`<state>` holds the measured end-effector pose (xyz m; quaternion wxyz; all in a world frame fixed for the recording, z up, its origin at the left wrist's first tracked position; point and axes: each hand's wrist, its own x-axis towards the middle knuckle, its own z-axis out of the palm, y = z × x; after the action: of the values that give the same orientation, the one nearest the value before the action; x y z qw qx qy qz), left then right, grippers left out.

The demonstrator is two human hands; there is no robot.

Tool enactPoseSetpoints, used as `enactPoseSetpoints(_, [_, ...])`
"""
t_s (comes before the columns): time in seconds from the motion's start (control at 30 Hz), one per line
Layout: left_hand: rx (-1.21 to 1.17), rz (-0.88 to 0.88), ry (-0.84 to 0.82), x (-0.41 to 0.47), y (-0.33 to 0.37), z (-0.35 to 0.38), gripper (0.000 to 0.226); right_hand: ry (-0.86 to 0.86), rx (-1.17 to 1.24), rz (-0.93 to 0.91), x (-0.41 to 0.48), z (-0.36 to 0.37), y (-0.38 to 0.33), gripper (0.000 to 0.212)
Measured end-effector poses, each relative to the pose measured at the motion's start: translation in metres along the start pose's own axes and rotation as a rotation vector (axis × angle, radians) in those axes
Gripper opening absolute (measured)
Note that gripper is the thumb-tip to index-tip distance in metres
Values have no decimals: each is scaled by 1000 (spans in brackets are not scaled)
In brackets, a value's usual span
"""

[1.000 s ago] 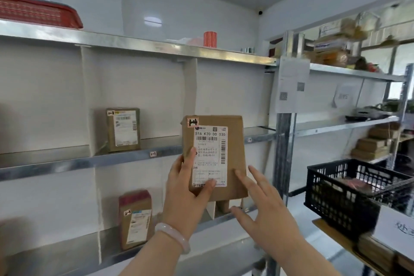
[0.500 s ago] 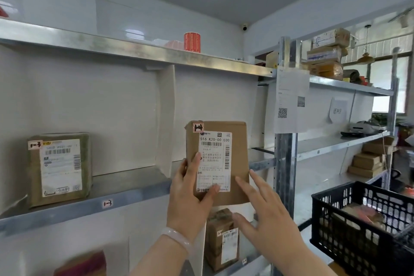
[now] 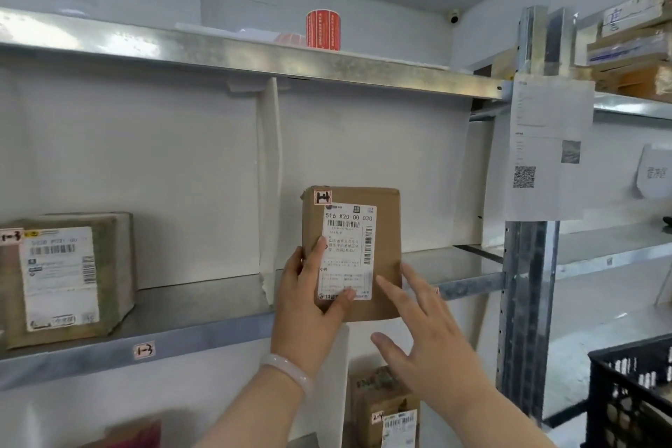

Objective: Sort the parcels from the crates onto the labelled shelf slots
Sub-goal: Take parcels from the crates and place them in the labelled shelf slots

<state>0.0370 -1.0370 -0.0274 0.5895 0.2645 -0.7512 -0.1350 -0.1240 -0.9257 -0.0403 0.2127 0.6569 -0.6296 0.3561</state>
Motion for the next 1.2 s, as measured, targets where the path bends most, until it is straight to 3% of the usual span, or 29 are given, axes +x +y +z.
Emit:
enactPoseSetpoints(0.43, [232, -3, 110, 24, -36, 42, 96, 18, 193, -180, 46, 25, 78, 68])
enactPoseSetpoints(0.57, [315, -58, 69, 28, -43, 44, 105, 5, 211, -227, 54, 35, 85, 68])
enactPoseSetpoints(0.97, [354, -149, 86, 26, -37, 44, 101, 31, 259, -318, 59, 52, 82, 71])
enactPoseSetpoints(1.2, [607, -32, 136, -37, -8, 9, 74, 86, 481, -489, 39, 62, 41, 63])
